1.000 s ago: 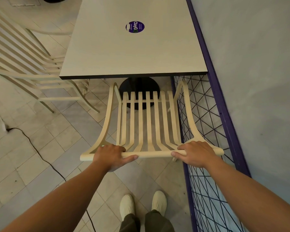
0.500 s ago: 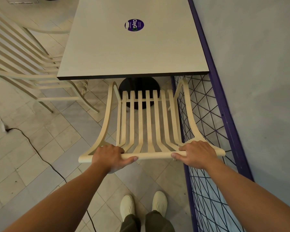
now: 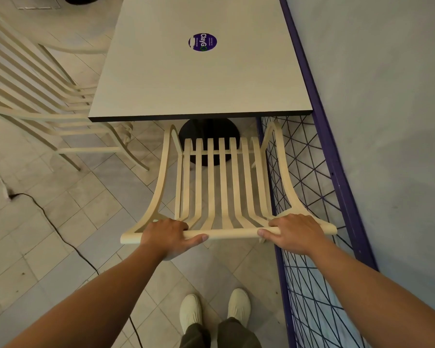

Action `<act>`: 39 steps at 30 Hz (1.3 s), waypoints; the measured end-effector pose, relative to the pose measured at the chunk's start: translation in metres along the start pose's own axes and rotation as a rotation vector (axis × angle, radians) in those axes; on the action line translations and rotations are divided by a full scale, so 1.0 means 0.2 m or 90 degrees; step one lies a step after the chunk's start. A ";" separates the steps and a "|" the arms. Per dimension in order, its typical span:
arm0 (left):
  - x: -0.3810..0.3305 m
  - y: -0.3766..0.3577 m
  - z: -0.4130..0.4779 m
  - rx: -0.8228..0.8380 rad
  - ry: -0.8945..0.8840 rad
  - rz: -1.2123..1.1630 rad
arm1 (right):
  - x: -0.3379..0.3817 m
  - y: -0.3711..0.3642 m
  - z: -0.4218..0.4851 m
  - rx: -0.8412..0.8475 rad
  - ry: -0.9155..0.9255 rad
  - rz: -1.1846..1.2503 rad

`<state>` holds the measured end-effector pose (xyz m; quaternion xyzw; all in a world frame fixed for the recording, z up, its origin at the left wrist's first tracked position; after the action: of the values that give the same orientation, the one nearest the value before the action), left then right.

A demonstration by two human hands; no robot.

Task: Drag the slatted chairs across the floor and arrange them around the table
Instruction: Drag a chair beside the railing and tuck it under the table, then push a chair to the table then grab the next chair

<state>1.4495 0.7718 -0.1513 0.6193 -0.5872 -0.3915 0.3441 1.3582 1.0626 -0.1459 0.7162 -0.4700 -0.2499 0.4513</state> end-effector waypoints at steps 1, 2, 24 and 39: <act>0.00 0.00 0.00 0.006 0.001 0.003 | 0.00 0.00 0.00 0.003 -0.003 0.000; 0.00 0.00 -0.01 0.011 0.004 0.006 | 0.00 -0.01 -0.01 0.003 -0.007 0.000; -0.12 0.21 -0.25 0.062 -0.006 -0.098 | 0.30 0.21 -0.16 0.058 -0.003 -0.052; 0.35 0.29 -0.57 0.000 0.150 -0.232 | 0.99 0.44 0.02 0.074 0.146 -0.122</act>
<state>1.5255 0.6932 -0.0541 0.7567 -0.4213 -0.3721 0.3338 1.4018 0.8688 -0.0565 0.8065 -0.3583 -0.1809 0.4341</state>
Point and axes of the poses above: each hand's wrist, its own z-axis towards the middle knuckle, its own y-axis out of the back of the hand, x = y × z, the point moved 9 cm from there along z, towards the middle knuckle, and after that the axes turned 6 degrees about -y, right-handed, at the moved point
